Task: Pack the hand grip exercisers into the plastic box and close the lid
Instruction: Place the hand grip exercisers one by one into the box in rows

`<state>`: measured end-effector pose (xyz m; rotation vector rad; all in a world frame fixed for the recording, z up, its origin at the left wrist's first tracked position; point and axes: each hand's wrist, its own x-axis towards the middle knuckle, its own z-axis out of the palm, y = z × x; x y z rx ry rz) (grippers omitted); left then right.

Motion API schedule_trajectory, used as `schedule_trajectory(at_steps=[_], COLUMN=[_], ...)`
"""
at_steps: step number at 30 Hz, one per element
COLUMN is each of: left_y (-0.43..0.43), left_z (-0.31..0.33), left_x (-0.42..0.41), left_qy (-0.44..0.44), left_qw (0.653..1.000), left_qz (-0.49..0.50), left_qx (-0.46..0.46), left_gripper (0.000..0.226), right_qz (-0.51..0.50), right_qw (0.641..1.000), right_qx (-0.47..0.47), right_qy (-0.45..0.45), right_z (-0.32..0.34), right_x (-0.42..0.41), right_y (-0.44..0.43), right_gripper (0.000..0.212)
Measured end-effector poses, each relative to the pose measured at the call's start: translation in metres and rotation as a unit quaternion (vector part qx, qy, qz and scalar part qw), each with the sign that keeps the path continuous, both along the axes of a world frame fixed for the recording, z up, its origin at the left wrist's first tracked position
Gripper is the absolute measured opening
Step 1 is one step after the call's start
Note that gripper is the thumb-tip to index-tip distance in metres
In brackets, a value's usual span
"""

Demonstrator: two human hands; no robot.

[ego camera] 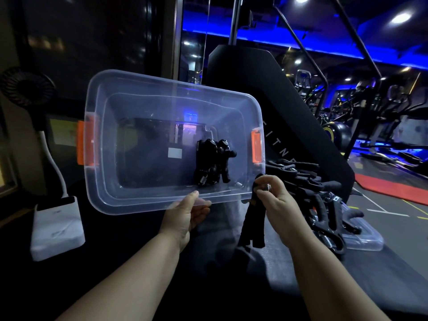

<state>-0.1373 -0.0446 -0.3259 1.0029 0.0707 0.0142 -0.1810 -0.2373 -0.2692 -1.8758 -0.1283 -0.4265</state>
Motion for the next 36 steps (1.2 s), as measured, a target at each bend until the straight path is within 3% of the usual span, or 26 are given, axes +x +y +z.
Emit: schedule_trajectory(at_steps=[4, 11, 15, 20, 24, 29, 33, 36], left_y=[0.000, 0.001, 0.002, 0.003, 0.004, 0.004, 0.001, 0.000], left_z=[0.000, -0.001, -0.001, -0.003, -0.006, -0.007, -0.006, -0.004], left_x=[0.000, 0.002, 0.002, 0.004, 0.006, 0.008, 0.009, 0.009], left_qy=[0.000, -0.006, -0.003, -0.010, -0.015, -0.022, -0.015, -0.006], left_qw=[1.000, 1.000, 1.000, 0.999, 0.999, 0.999, 0.999, 0.999], left_qz=[-0.005, -0.010, -0.019, -0.031, -0.038, -0.043, -0.032, -0.019], left_qx=[-0.004, -0.007, -0.005, 0.006, 0.005, -0.005, -0.014, -0.036], left_gripper=[0.025, 0.027, 0.030, 0.028, 0.034, 0.037, 0.039, 0.029], right_qz=[-0.026, -0.122, -0.111, -0.090, -0.062, -0.047, -0.040, -0.034], right_qw=[0.998, 0.957, 0.965, 0.971, 0.977, 0.974, 0.965, 0.958], right_qx=[-0.048, -0.264, -0.233, -0.157, -0.108, -0.134, -0.214, -0.259], right_qy=[0.006, -0.014, -0.049, -0.155, -0.175, -0.179, -0.145, -0.118], right_z=[0.002, 0.003, 0.007, 0.028, 0.053, 0.072, 0.066, 0.054], right_x=[-0.001, 0.001, 0.002, 0.005, 0.018, 0.055, 0.098, 0.126], right_y=[0.000, 0.001, 0.005, 0.010, 0.020, 0.043, 0.066, 0.081], right_gripper=[0.024, 0.020, 0.024, 0.037, 0.044, 0.050, 0.050, 0.049])
